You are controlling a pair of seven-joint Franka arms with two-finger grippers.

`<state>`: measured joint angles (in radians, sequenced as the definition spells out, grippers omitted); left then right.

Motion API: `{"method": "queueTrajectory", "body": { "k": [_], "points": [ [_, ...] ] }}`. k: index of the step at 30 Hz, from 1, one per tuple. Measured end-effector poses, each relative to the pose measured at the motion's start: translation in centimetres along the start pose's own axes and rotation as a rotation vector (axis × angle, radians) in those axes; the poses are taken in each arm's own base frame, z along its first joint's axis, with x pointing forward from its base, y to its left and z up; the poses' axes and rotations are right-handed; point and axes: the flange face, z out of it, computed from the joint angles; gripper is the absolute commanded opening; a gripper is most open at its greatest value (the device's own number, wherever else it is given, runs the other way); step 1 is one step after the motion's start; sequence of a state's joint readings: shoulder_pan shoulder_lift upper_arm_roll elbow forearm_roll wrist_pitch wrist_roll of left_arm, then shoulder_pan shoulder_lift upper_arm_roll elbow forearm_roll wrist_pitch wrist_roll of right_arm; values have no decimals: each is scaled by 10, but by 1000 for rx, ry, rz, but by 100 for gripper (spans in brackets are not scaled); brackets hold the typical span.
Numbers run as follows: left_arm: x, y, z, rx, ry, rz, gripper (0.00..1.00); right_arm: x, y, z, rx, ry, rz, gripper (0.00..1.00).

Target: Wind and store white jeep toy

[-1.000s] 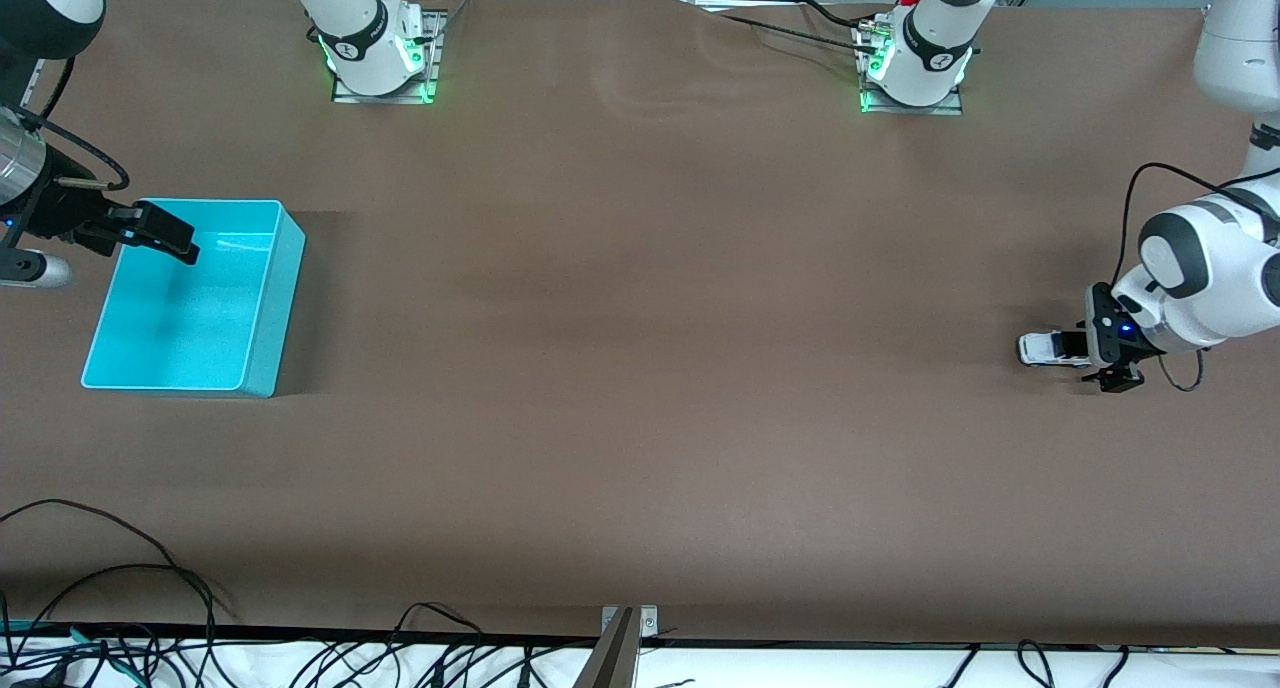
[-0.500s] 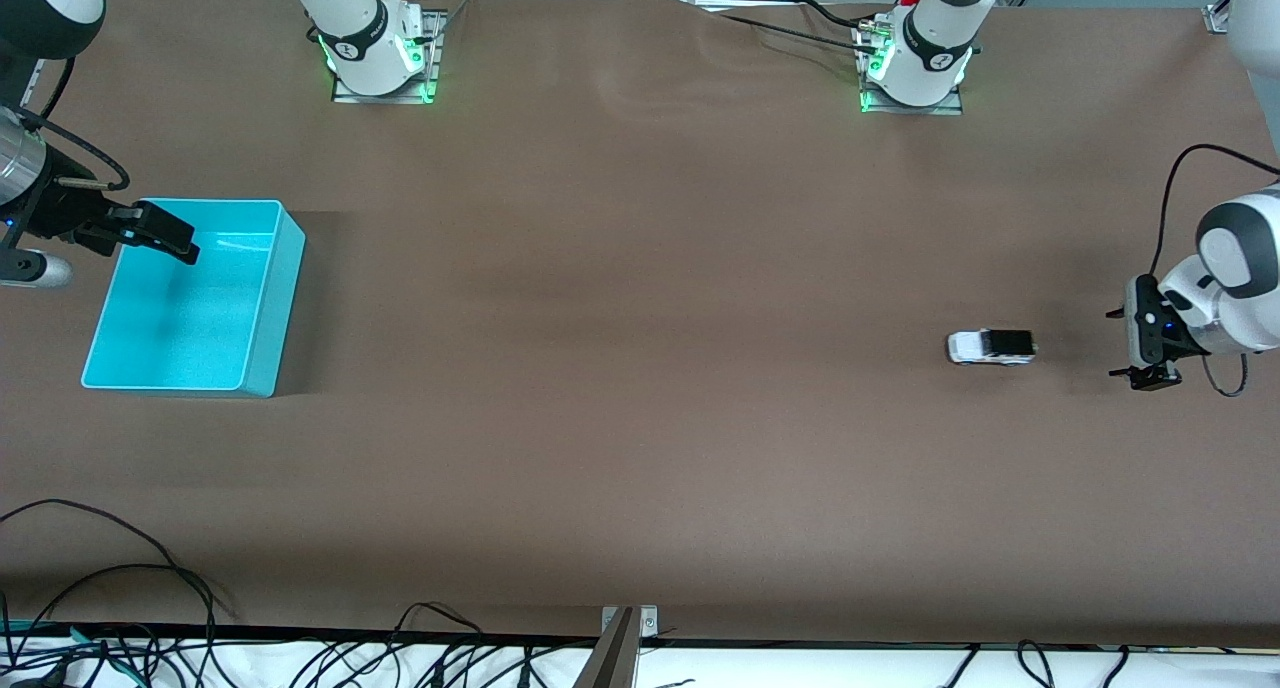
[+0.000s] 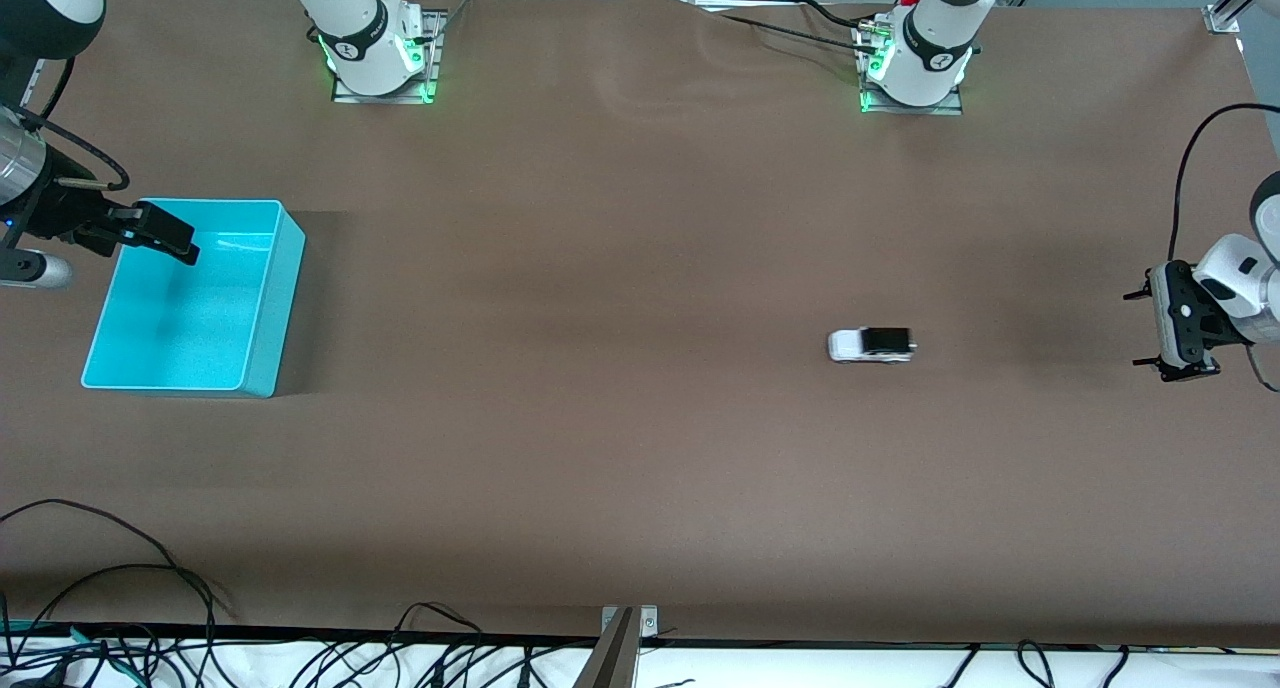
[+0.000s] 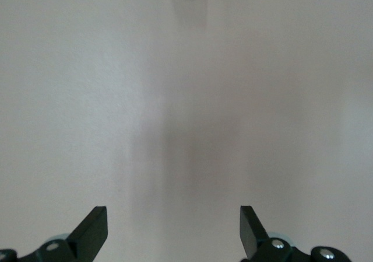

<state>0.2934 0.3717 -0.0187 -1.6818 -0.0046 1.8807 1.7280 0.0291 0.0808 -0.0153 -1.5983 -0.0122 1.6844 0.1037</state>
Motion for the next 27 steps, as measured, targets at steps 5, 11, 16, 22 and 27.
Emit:
{"method": "queueTrajectory", "body": {
  "k": [5, 11, 16, 22, 27],
  "points": [
    [36, 2, -38, 10, -10, -84, 100, 1, 0, -1, 1, 12, 0, 100],
    [78, 12, -76, 4, -21, -261, 100, 2, -1, -2, 2, 17, -1, 100],
    [103, 25, -101, -7, -31, -405, 100, 2, -1, -2, 2, 17, -1, 100],
    [138, 35, -119, 4, -65, -548, 100, 2, -1, -1, 2, 14, -1, 100],
    [165, 45, -133, 31, -70, -650, 100, 2, -1, -1, 2, 14, -2, 100]
  ]
}}
